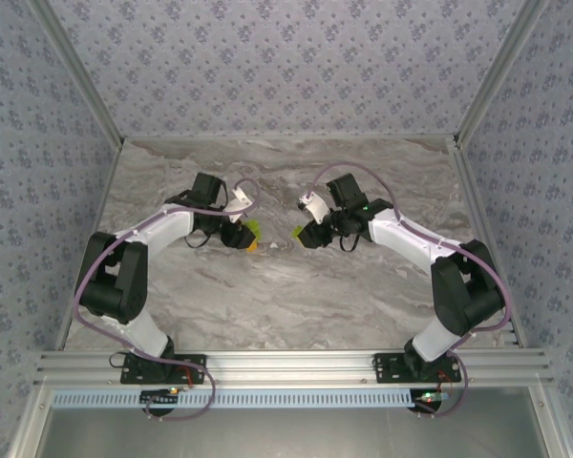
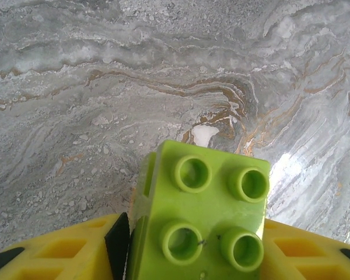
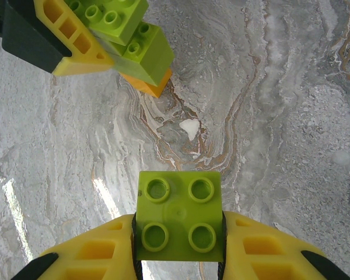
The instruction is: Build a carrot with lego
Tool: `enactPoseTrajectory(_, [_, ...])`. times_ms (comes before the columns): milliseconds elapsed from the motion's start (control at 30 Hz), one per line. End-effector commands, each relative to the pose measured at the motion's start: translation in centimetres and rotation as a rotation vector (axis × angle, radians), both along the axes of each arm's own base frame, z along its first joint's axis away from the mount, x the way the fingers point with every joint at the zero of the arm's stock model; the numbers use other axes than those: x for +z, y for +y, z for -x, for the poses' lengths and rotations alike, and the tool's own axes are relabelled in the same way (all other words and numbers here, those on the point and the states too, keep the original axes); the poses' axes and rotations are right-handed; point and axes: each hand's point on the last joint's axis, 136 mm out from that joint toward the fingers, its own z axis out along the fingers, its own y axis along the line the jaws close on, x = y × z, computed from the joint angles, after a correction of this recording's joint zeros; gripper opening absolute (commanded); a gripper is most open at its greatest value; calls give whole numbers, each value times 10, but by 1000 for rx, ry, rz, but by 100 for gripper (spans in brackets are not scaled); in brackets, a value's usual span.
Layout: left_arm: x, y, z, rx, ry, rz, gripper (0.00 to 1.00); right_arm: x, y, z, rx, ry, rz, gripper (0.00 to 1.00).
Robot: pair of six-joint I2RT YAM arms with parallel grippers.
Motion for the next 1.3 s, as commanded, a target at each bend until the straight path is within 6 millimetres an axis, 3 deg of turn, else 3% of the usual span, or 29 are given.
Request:
enactPoseTrajectory(0, [4,-8,5,-46,17,13,55,7,0,2,12,-15,-13,24])
enactPoseTrajectory(433, [3,-10,7,-58,17,12,37,10,-1,3,17,-18,-15,24])
enactPoseTrajectory(667, [20,-16,17,-74,-33,106,34,12,-1,4,23,-17,-10,24])
enactPoseTrajectory(900, [46,-34,54,-181,39,308,33,30,-2,8,68,2,-50,24])
enactPoseTrajectory(1033, [61,-50,82,-302,126,370,33,53,-3,11,125,3,-58,24])
enactPoseTrajectory(1267, [65,-64,120,-449,265,390,33,96,-8,33,271,98,-121,24])
